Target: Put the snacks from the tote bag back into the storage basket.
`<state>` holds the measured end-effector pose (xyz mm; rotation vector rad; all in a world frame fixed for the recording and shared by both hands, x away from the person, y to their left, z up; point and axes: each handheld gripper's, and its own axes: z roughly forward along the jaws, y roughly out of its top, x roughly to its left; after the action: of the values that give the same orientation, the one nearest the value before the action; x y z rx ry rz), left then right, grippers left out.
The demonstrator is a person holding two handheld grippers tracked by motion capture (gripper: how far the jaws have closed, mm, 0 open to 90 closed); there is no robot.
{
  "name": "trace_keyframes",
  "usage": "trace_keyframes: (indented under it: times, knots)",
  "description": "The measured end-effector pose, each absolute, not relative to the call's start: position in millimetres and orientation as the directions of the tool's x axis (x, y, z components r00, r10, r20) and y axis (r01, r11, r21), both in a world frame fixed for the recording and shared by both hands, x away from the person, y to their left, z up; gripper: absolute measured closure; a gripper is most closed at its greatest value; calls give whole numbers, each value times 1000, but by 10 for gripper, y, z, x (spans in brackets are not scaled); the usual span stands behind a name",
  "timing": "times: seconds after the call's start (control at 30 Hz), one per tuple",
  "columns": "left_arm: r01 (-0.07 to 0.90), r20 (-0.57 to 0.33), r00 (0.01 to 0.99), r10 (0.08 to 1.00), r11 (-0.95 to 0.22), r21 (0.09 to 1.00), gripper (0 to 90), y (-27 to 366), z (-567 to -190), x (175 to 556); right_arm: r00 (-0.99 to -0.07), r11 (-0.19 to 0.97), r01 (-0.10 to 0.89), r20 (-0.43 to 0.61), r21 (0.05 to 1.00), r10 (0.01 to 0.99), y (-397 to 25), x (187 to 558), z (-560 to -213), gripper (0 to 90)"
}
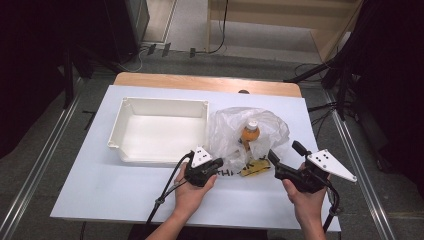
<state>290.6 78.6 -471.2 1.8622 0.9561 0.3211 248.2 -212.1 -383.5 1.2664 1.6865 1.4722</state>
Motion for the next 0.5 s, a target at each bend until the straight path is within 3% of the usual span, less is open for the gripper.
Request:
trace_keyframes:
  times: [0.2, 0.5]
  knots:
    - [473, -183, 656, 732, -210, 856, 900, 786, -4713, 2906, -340, -61, 303, 168, 951, 925, -2052, 2568, -3842, 75]
    - [472, -177, 661, 729, -220, 854, 900, 783, -4714, 2906, -357, -61, 328, 183, 943, 916, -1989, 2808, -3811, 44]
